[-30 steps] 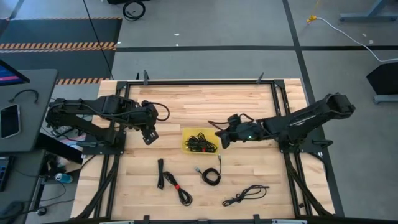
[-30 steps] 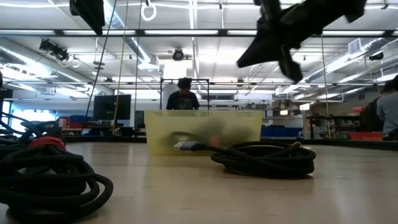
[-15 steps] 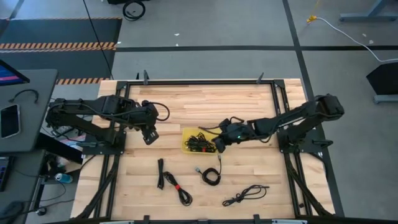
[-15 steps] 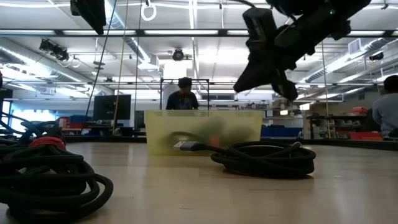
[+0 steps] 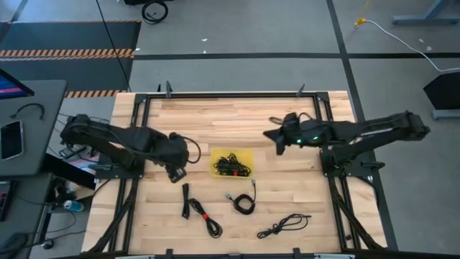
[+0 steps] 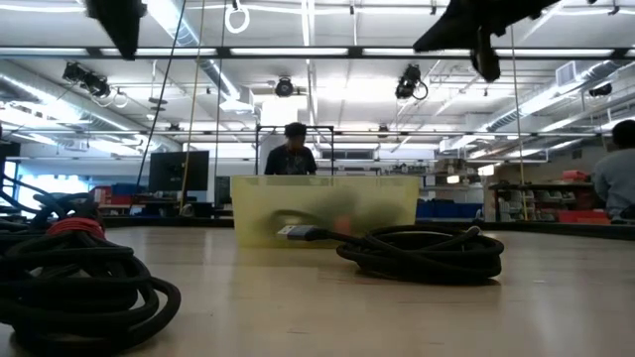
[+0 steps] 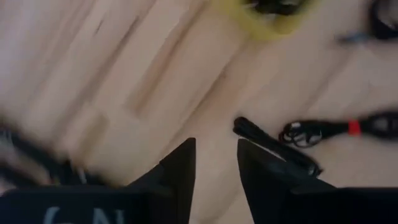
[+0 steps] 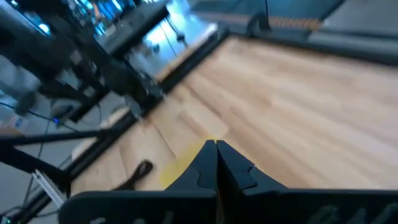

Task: Pick and place USB-C Cables
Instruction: Put the black charger cable into the yellow bin

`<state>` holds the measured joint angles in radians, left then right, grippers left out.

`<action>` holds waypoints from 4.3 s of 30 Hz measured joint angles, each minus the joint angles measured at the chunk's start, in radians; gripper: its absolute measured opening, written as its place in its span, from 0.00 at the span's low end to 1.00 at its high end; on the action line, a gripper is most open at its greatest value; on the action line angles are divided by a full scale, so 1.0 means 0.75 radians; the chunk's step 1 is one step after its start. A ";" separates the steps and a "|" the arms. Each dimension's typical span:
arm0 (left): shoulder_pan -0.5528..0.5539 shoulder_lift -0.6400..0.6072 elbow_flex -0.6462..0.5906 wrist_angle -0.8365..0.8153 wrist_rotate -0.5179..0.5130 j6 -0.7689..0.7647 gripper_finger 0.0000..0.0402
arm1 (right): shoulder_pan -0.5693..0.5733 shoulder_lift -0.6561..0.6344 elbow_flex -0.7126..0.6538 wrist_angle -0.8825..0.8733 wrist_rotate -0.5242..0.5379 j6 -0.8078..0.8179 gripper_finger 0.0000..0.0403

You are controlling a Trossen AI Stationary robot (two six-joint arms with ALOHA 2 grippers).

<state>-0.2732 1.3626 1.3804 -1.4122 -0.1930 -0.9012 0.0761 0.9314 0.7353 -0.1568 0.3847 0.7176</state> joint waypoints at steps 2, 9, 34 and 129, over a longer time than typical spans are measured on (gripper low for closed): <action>-0.036 0.046 0.000 -0.033 -0.001 -0.271 0.29 | 0.000 -0.067 0.001 -0.015 0.027 -0.037 0.00; -0.219 0.224 0.000 -0.014 0.003 -0.830 0.31 | -0.012 -0.194 0.001 -0.049 0.055 -0.167 0.00; -0.385 0.613 0.001 0.254 0.194 -1.331 0.52 | -0.044 -0.205 0.001 -0.056 -0.019 -0.333 0.00; -0.156 0.118 -0.163 0.228 -0.211 -0.626 0.07 | -0.044 -0.204 0.001 -0.052 -0.015 -0.252 0.00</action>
<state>-0.3901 1.4513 1.2583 -1.2414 -0.3515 -1.3706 0.0433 0.7784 0.7357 -0.1959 0.3737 0.5285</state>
